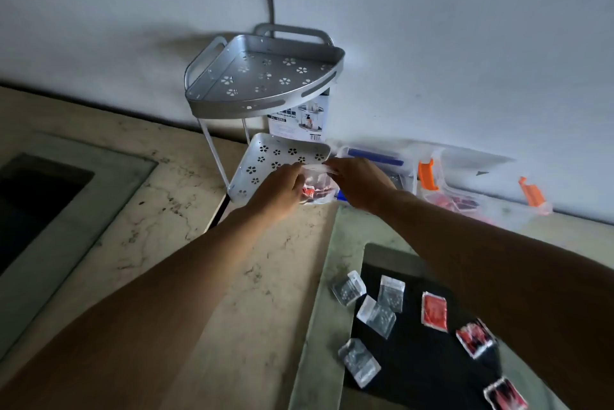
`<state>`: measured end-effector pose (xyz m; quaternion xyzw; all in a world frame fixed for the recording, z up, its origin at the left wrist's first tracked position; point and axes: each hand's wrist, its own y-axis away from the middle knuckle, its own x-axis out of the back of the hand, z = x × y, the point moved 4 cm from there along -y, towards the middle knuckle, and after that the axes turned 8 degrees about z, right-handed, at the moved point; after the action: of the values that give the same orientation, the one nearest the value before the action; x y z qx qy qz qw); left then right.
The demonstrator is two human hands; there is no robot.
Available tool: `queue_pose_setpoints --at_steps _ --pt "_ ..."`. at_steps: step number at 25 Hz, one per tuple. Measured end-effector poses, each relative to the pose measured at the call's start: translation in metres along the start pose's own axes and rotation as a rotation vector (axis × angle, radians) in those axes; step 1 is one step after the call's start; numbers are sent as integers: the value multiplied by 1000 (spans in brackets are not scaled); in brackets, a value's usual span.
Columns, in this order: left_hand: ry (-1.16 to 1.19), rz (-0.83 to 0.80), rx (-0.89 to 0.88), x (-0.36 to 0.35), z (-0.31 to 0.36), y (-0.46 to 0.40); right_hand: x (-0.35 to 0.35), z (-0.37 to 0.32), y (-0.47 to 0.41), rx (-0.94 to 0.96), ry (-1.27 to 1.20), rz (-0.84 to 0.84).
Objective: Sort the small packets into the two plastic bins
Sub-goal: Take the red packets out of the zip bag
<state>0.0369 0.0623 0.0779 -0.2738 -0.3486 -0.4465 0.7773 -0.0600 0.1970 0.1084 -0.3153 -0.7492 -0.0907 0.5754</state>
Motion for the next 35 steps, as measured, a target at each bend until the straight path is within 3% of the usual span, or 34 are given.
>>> queue_pose_setpoints --at_steps 8,13,18,23,28,35 --pt "91 -138 77 -10 59 139 48 -38 142 -128 19 -179" --pt "114 -217 38 -45 83 214 65 -41 237 -159 38 -237" --pt "171 -309 -10 -81 111 270 72 -34 318 -324 -12 -317" --pt "241 -336 -23 -106 126 304 74 -26 373 -493 -111 -290" --pt "309 -413 14 -136 137 337 62 -35 427 -618 -109 -370" --pt "326 -415 214 -159 159 372 51 -53 467 -868 -233 -282"
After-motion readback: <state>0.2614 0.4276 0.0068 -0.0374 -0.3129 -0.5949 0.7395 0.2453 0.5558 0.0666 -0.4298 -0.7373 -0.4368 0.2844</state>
